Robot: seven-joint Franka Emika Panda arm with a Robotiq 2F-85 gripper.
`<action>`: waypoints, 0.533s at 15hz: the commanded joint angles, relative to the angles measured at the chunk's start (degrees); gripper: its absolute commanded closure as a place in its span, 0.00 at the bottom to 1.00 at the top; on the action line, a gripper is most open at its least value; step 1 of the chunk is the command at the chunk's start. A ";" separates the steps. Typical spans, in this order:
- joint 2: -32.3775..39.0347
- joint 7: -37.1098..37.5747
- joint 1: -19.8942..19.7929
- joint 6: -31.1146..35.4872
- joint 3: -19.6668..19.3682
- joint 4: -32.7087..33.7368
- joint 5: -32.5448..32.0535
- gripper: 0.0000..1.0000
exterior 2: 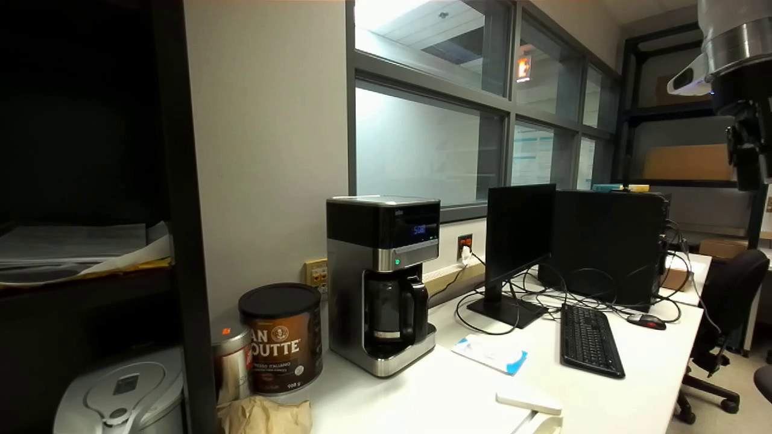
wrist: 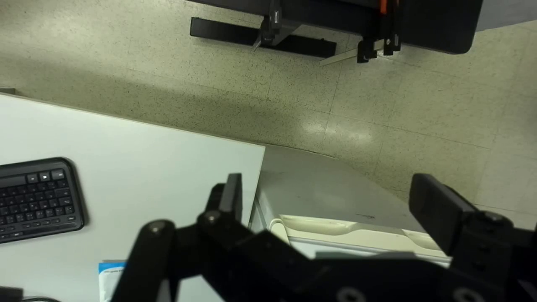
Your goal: Press a button on the right side of the coffee machine
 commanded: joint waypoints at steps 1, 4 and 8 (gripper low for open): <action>0.12 -0.27 -0.88 -0.12 0.74 0.12 0.28 0.00; 2.15 -1.26 -0.38 2.42 0.86 0.14 0.34 0.00; 3.90 -2.28 0.24 14.80 2.53 -2.55 -1.19 0.00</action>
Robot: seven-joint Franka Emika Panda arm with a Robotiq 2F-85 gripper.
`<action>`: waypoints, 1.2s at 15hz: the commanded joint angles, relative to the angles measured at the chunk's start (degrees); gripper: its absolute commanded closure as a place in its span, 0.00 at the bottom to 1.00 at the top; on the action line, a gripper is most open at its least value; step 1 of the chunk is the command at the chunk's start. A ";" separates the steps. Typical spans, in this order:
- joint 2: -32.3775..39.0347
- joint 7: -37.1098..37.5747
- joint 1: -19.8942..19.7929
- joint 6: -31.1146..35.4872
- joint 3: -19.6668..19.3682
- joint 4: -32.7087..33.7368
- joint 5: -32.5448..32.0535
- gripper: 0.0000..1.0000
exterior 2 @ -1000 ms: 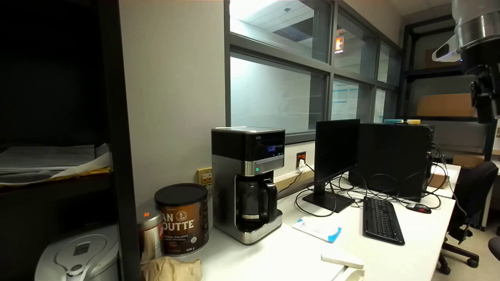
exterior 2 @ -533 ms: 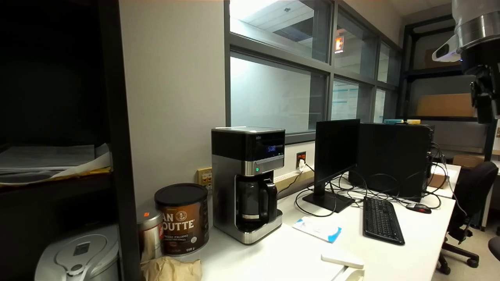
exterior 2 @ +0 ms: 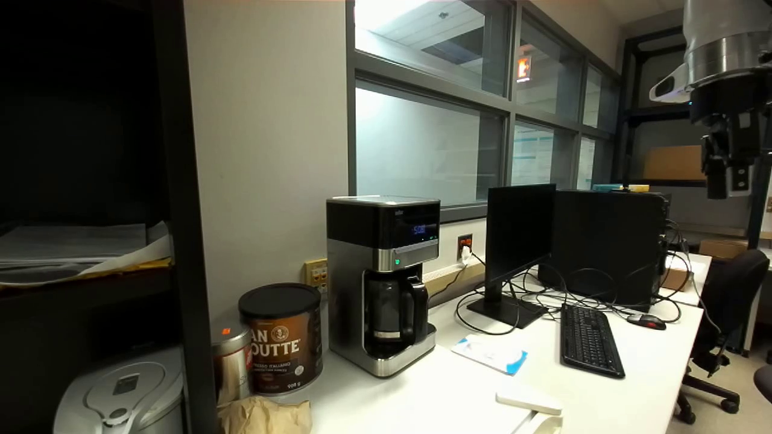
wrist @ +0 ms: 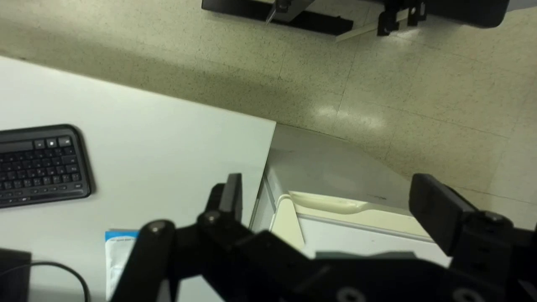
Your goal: Press a button on the right side of the coffee machine
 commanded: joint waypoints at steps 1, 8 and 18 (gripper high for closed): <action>1.89 -1.80 0.29 11.12 2.04 -2.61 -1.51 0.00; 6.75 -4.57 1.93 34.02 5.98 -7.41 -6.03 0.48; 20.08 -0.69 0.62 66.95 9.91 -6.31 -23.24 1.00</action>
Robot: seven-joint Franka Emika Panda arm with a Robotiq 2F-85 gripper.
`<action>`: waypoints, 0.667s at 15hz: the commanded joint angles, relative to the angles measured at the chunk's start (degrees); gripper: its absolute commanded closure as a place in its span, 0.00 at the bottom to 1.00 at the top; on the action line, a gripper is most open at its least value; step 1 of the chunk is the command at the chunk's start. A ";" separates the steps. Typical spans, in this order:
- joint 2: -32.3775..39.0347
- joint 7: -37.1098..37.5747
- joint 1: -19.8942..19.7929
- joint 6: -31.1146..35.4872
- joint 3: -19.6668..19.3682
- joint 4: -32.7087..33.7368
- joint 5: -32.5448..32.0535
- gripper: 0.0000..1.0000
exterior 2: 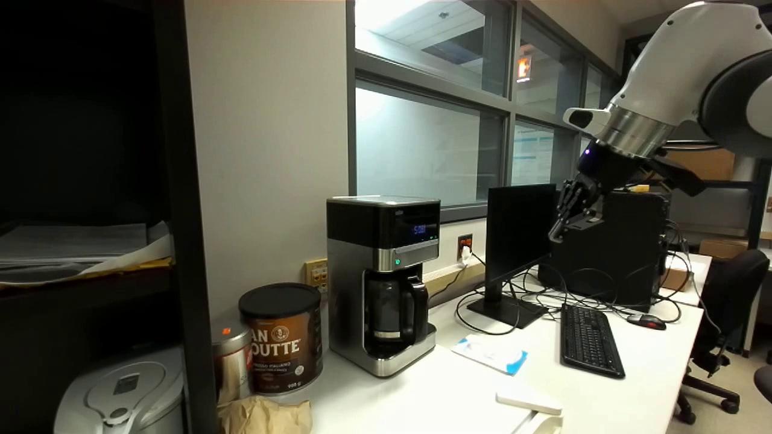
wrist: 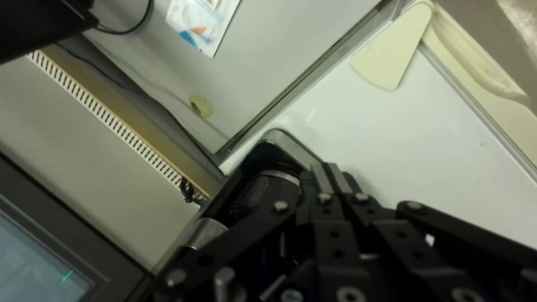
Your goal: Press a button on the right side of the coffee machine
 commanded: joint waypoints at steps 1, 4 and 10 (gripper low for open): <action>6.16 3.54 -1.38 10.57 0.37 2.67 -8.45 1.00; 10.82 8.28 -1.97 17.15 -0.91 6.26 -17.17 1.00; 19.18 17.18 0.79 22.79 -6.91 16.93 -29.14 1.00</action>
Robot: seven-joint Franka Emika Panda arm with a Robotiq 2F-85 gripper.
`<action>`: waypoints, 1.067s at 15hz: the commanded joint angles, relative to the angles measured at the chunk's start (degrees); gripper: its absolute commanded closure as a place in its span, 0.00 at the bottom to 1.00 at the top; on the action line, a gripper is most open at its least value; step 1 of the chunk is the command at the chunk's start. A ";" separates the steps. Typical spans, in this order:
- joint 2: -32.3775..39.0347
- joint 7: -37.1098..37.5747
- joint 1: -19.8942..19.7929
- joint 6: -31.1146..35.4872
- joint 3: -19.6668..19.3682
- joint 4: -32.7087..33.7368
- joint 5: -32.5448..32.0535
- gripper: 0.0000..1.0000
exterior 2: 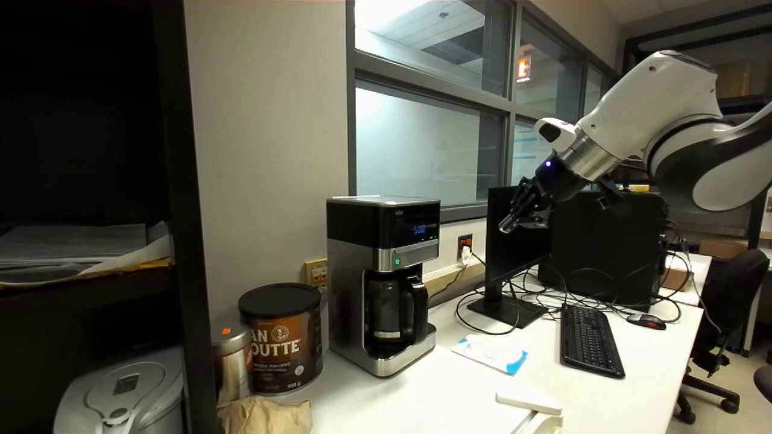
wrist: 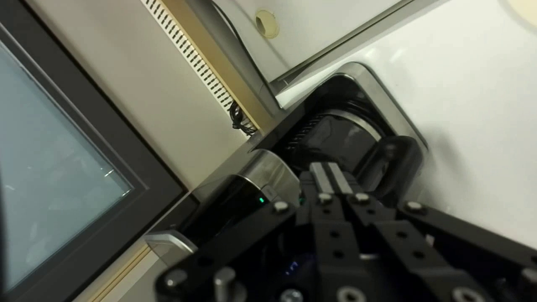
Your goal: Press a button on the right side of the coffee machine
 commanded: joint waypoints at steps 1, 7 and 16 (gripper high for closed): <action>6.43 5.48 2.92 3.04 -4.05 8.15 -5.36 1.00; 14.01 9.35 6.97 5.46 -6.83 14.29 -4.07 1.00; 22.88 13.83 9.61 7.10 -7.56 23.15 -1.54 1.00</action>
